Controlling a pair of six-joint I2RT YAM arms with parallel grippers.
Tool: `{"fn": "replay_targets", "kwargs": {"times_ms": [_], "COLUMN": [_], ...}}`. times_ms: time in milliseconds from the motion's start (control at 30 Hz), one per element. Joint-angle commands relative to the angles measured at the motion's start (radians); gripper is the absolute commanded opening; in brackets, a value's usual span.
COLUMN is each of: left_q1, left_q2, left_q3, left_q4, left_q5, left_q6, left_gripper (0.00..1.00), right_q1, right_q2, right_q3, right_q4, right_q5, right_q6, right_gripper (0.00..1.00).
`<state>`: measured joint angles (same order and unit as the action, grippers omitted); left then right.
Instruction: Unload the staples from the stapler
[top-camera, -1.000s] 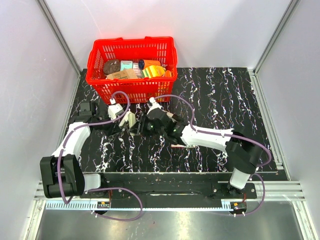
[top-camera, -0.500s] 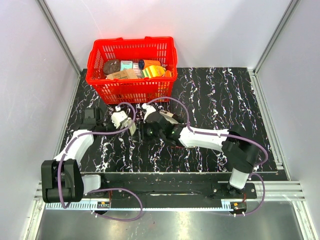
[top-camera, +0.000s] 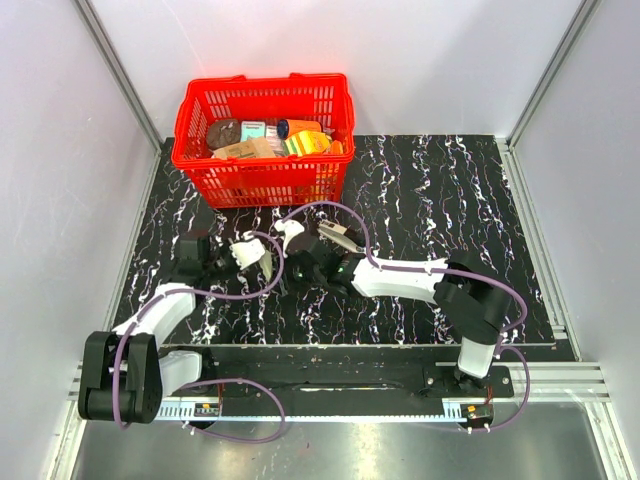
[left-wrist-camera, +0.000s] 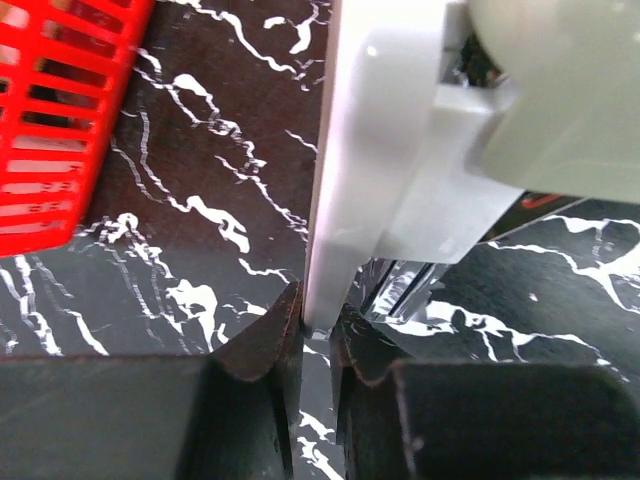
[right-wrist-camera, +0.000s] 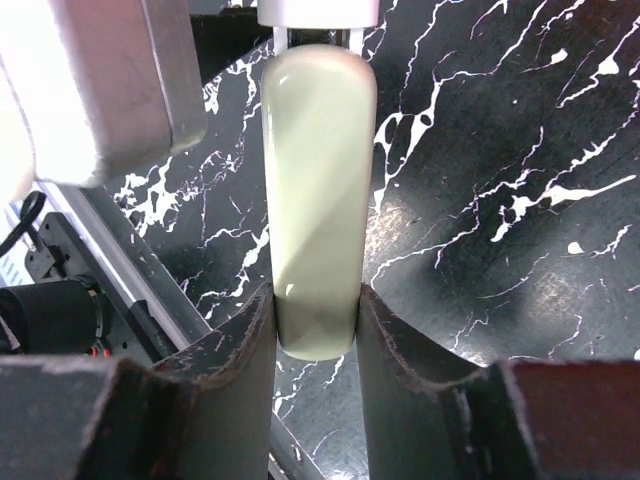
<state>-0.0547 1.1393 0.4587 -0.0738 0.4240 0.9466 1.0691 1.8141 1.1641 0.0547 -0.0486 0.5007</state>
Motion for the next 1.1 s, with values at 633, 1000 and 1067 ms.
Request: {"fn": "replay_targets", "kwargs": {"times_ms": [633,1000,1067], "left_q1": [-0.04,0.025,0.131], "left_q2": [-0.144,-0.159,-0.156], "left_q3": [0.193,0.339,0.38], "left_q4": [-0.424,-0.636,-0.597], "left_q5": [0.347,0.525,0.591], "left_q6": [-0.16,-0.253,-0.336], "left_gripper": [0.2,0.45,0.5], "right_q1": [0.045,0.043,0.043], "right_q2": [-0.055,-0.004,-0.009], "right_q3": [0.1,0.187,0.174], "right_q4": [-0.013,-0.237,-0.265], "right_q5": [0.242,0.273,0.271], "right_q6": [0.025,0.042,0.042], "right_gripper": [0.0,0.0,0.0]}}
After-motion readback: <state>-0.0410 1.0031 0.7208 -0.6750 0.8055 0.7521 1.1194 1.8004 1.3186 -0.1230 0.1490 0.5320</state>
